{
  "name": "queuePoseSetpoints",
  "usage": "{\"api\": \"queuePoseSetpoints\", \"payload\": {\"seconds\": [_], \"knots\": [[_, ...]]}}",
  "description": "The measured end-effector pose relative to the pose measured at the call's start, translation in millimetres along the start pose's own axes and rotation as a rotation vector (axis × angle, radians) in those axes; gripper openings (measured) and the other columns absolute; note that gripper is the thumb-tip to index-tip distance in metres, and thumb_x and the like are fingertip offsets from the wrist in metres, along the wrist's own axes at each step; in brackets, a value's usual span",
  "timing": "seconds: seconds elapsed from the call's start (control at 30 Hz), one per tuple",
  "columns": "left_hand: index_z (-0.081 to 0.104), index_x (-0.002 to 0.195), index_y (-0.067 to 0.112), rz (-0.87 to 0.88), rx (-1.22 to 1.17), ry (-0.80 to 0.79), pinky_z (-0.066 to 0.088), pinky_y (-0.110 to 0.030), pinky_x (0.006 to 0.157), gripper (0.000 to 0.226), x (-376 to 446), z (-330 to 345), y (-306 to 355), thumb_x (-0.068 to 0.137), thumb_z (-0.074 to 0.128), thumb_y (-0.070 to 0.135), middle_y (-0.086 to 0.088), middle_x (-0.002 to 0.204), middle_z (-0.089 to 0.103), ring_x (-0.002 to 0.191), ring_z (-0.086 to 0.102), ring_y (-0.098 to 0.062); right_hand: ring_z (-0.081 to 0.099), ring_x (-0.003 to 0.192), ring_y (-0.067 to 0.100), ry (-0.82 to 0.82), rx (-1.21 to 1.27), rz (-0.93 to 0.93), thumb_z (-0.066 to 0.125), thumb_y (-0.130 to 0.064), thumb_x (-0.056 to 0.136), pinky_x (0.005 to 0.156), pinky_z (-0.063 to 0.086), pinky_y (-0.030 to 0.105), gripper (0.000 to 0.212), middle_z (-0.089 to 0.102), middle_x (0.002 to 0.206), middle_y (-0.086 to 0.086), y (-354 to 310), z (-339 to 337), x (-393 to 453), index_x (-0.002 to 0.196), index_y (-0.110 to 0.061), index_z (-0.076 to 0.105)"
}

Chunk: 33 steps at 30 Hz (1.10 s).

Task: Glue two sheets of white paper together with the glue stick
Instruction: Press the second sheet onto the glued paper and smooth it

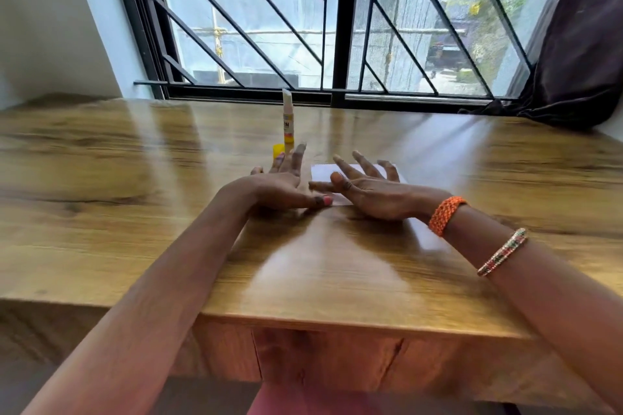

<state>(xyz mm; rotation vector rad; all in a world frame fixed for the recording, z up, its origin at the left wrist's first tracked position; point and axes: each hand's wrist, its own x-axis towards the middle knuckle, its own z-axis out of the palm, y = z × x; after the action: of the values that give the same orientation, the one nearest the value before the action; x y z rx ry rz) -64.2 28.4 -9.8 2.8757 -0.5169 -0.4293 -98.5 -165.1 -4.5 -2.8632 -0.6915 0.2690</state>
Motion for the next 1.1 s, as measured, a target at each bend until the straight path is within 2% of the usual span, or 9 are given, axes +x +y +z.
{"api": "queuePoseSetpoints", "payload": {"seconds": [0.13,0.23,0.4,0.6,0.8,0.97,1.1], "knots": [[-0.017,0.146,0.013,0.001,0.029,-0.041,-0.003,-0.056,0.114,0.113,-1.9,-1.8,2.5,0.073,0.04,0.078,0.014,0.146,-0.042,0.143,-0.025,-0.017,-0.031,0.141,0.015,0.012,-0.042,0.007,-0.012,-0.071,0.07,0.114,-0.018,0.049,0.076,-0.015,0.159,-0.008,6.3,-2.4,18.0,0.14,-0.055,0.012],[-0.011,0.146,0.009,0.005,0.03,-0.065,-0.004,-0.058,0.115,0.109,-2.8,-5.3,3.7,0.076,0.04,0.075,0.011,0.145,-0.044,0.142,-0.027,-0.019,-0.033,0.14,0.015,0.028,-0.058,0.031,-0.008,-0.066,0.08,0.113,-0.021,0.048,0.068,-0.017,0.159,-0.007,9.4,-3.8,29.2,0.143,-0.051,0.014],[-0.032,0.14,0.019,-0.02,-0.02,-0.049,-0.006,-0.056,0.116,0.115,-2.8,-4.3,3.6,0.073,0.043,0.076,0.006,0.148,-0.04,0.142,-0.028,-0.018,-0.033,0.14,0.017,0.04,-0.044,0.029,-0.01,-0.07,0.073,0.112,-0.022,0.048,0.079,-0.013,0.16,-0.006,12.0,-8.6,37.6,0.143,-0.048,0.018],[-0.032,0.14,0.017,-0.008,0.023,-0.081,-0.006,-0.055,0.114,0.114,-1.7,-5.4,5.2,0.075,0.041,0.076,0.012,0.144,-0.045,0.141,-0.029,-0.018,-0.037,0.138,0.021,0.083,-0.136,0.1,-0.003,-0.067,0.088,0.108,-0.025,0.051,0.063,-0.017,0.16,-0.001,13.0,-2.4,45.9,0.145,-0.048,0.015],[-0.035,0.137,0.03,-0.039,0.008,-0.07,-0.008,-0.053,0.114,0.113,2.6,-4.5,1.2,0.071,0.043,0.079,0.002,0.149,-0.039,0.139,-0.032,-0.021,-0.037,0.138,0.021,0.103,-0.156,0.147,-0.002,-0.067,0.089,0.107,-0.027,0.051,0.062,-0.018,0.159,-0.002,13.8,0.9,42.9,0.146,-0.047,0.01],[-0.034,0.138,0.029,-0.046,0.025,-0.071,-0.01,-0.054,0.114,0.111,3.5,-4.8,0.9,0.072,0.041,0.078,-0.002,0.148,-0.04,0.138,-0.034,-0.024,-0.04,0.136,0.02,0.111,-0.142,0.257,0.006,-0.055,0.097,0.105,-0.03,0.049,0.049,-0.022,0.158,-0.004,41.9,1.3,26.7,0.146,-0.049,0.004],[-0.031,0.14,0.025,-0.053,0.032,-0.105,-0.012,-0.052,0.113,0.122,3.7,-6.0,0.9,0.057,0.035,0.085,0.0,0.15,-0.037,0.139,-0.033,-0.024,-0.04,0.136,0.021,0.114,-0.122,0.344,0.008,-0.052,0.098,0.105,-0.03,0.05,0.048,-0.021,0.158,-0.002,69.9,-1.9,6.9,0.146,-0.049,0.002]]}}
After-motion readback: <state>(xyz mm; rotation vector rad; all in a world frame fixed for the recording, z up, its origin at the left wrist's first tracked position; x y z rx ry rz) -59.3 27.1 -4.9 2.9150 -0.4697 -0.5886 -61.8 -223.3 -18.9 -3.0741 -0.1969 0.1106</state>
